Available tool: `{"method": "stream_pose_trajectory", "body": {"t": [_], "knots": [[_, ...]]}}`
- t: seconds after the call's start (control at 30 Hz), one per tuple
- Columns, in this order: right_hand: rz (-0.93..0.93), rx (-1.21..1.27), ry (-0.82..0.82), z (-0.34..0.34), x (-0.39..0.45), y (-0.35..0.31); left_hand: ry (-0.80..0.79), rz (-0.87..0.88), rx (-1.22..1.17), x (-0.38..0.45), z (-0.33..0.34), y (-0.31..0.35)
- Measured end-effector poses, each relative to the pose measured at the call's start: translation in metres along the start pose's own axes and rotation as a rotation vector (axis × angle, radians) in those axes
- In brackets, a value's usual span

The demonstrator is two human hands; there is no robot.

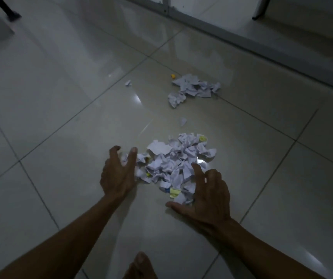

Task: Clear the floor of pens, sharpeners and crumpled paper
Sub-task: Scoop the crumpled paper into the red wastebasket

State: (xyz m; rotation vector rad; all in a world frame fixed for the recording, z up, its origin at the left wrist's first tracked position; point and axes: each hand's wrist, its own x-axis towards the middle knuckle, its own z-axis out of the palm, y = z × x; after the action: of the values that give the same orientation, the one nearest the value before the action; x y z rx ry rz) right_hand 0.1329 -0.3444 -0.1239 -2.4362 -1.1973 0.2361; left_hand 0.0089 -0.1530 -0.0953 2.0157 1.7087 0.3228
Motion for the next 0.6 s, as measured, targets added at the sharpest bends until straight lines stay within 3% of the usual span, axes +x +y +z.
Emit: {"method": "stream_pose_trajectory", "body": {"t": [0.23, 0.6], "knots": [[0.103, 0.045, 0.031, 0.013, 0.025, -0.027, -0.009, 0.241, 0.258, 0.016, 0.045, 0.033], [0.141, 0.093, -0.003, 0.032, 0.049, -0.046, -0.141, 0.647, -0.020, 0.008, 0.055, 0.014]]}}
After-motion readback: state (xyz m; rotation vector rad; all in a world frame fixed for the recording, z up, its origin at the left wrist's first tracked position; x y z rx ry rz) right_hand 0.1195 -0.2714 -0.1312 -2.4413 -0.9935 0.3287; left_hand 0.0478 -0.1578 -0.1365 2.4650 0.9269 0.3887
